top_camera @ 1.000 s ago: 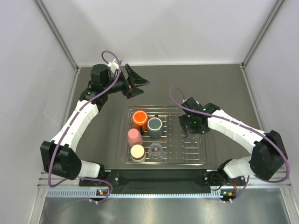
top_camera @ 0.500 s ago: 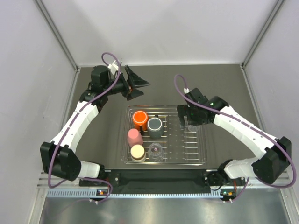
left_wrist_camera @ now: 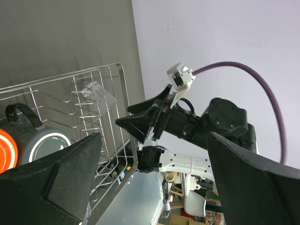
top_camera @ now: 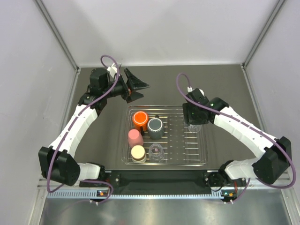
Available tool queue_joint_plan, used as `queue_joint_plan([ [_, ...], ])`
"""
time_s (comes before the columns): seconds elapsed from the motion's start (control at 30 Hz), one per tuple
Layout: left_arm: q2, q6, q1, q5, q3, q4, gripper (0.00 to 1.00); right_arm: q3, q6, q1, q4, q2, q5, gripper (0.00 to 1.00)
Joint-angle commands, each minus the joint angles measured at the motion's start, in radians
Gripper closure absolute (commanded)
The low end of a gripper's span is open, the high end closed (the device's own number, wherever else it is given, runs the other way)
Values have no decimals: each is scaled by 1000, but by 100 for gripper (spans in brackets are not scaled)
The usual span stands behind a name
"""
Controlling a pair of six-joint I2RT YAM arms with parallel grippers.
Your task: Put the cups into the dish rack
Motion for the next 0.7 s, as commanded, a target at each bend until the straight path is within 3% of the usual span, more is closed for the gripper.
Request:
queue_joint_plan([
  [0.0, -23, 21, 1, 7, 18, 12, 2, -66, 78, -35, 96, -33, -11, 40],
  [0.27, -3, 15, 0, 14, 23, -9, 2, -325, 377, -66, 451, -215, 37, 40],
  [0.67, -31, 32, -2, 28, 13, -86, 2, -477, 701, -70, 573, -274, 127, 51],
])
